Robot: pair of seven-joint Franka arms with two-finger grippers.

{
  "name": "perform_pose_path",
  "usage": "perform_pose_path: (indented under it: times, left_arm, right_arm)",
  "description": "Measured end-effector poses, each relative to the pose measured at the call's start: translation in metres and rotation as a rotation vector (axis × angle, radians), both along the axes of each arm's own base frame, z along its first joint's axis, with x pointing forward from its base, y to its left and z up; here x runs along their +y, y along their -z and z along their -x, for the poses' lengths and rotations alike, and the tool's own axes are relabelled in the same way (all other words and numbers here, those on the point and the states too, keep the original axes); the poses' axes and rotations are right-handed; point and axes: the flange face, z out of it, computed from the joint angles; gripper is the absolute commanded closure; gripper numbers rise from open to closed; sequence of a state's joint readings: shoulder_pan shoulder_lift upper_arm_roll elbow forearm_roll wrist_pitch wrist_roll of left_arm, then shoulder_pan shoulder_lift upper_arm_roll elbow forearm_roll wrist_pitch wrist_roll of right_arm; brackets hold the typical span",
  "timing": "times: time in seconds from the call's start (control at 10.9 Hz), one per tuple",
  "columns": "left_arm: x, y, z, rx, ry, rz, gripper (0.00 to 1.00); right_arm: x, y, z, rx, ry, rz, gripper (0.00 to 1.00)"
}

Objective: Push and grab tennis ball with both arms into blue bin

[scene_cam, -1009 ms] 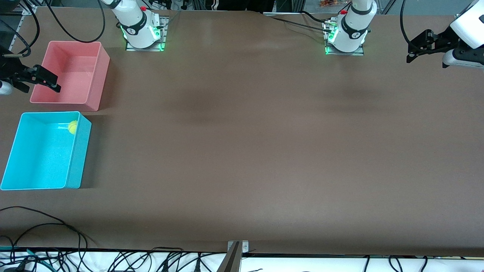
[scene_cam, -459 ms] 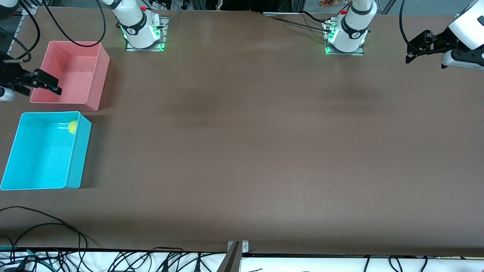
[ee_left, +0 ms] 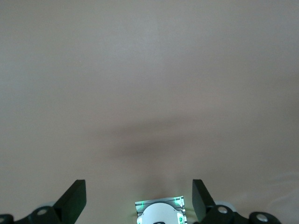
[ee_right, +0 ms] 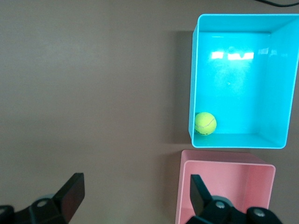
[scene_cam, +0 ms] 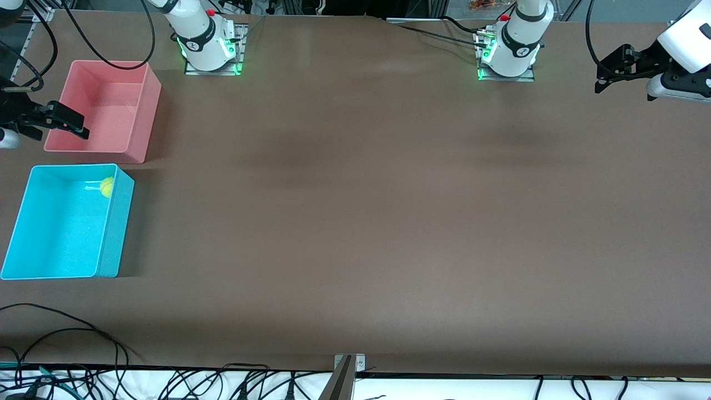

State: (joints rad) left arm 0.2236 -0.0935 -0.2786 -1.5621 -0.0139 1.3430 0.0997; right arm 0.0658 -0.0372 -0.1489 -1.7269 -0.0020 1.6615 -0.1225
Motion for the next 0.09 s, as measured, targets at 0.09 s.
perform_pose_path:
  times: [0.09]
  left_arm:
    - [0.0, -0.0012, -0.0002, -0.003, 0.0, 0.0, 0.0]
  right_arm:
    - [-0.0004, -0.0006, -0.0001, -0.001, 0.001, 0.0, 0.0]
